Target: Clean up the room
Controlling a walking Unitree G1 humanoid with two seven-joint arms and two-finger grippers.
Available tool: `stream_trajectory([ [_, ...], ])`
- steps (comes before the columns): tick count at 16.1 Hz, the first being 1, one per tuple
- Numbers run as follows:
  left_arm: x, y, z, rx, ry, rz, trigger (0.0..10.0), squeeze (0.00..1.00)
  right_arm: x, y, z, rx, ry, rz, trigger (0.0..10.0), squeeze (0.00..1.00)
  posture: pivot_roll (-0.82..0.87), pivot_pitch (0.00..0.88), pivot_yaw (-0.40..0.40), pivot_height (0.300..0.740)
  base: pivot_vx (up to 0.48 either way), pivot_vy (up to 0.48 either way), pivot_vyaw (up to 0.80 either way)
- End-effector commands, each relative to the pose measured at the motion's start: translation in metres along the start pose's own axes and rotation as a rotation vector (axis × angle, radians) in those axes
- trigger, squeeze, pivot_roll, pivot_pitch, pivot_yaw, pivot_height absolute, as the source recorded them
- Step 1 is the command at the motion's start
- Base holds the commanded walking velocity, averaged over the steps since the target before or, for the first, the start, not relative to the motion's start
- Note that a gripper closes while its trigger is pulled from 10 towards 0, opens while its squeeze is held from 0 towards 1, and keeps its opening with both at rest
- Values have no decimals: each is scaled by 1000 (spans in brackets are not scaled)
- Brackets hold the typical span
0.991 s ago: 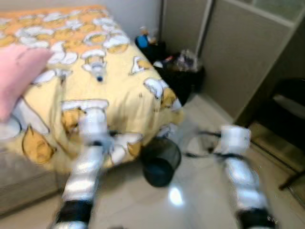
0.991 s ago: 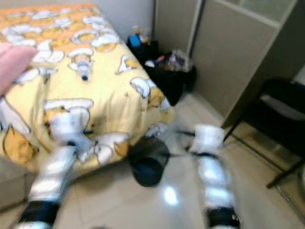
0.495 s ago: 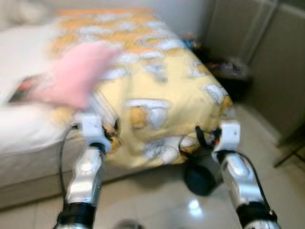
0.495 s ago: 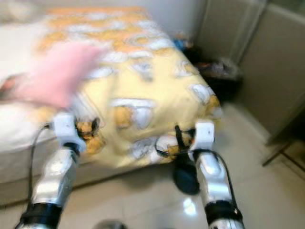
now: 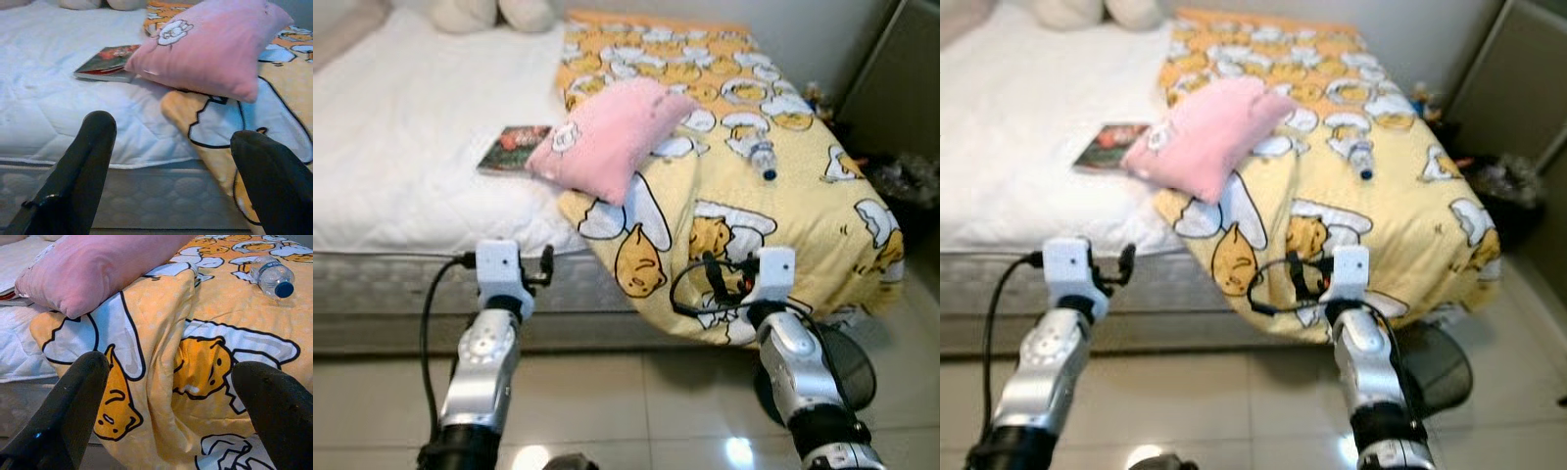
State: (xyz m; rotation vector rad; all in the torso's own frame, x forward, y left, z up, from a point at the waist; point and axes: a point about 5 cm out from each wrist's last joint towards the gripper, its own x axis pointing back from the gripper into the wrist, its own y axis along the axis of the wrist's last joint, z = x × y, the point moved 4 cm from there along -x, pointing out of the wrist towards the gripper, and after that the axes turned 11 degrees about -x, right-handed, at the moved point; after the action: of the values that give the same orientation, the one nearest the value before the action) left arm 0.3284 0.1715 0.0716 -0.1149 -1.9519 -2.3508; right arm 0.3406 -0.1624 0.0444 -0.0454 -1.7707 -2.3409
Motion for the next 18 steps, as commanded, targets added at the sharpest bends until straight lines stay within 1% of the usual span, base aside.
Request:
stream_trajectory([
  [1, -4, 10, 1, 11, 6, -22, 10000, 0, -3, 7, -2, -15, -10, -19, 10000, 0, 5, 0, -24, 740, 480, 0, 0],
  [2, -6, 10, 7, 39, 35, -17, 10000, 0, -3, 8, -3, -9, -11, -20, 10000, 0, 4, 0, -23, 740, 480, 0, 0],
  [3, -6, 10, 8, 42, 39, -16, 10000, 0, -3, 8, -3, -8, -12, -21, 10000, 0, 4, 0, -23, 740, 480, 0, 0],
  [5, -6, 5, 10, 77, 52, 9, 10000, 0, -4, 9, 1, 4, 1, -20, 10000, 0, 10, 0, -26, 740, 480, 0, 0],
  [6, -6, 7, 9, 71, 47, 0, 10000, 0, -6, 8, 3, 15, 5, -15, 10000, 0, 14, 0, -26, 740, 480, 0, 650],
  [8, -7, 10, 10, 61, 44, -12, 10000, 0, -7, 9, 4, 5, 4, -22, 10000, 0, 19, 0, -27, 740, 480, 0, 637],
  [13, -9, 15, 12, 72, 49, -27, 10000, 0, -12, 10, 8, 24, 9, -12, 10000, 0, 30, 0, -34, 740, 480, 0, 0],
  [15, -11, 17, 13, 75, 54, -33, 10000, 0, -15, 13, 9, 30, 10, -20, 10000, 0, 32, 0, -39, 740, 480, 0, 737],
  [18, -15, 24, 14, 75, 57, -52, 10000, 0, -16, 14, 8, 29, 0, -23, 10000, 0, 33, 0, -42, 740, 480, 0, 0],
])
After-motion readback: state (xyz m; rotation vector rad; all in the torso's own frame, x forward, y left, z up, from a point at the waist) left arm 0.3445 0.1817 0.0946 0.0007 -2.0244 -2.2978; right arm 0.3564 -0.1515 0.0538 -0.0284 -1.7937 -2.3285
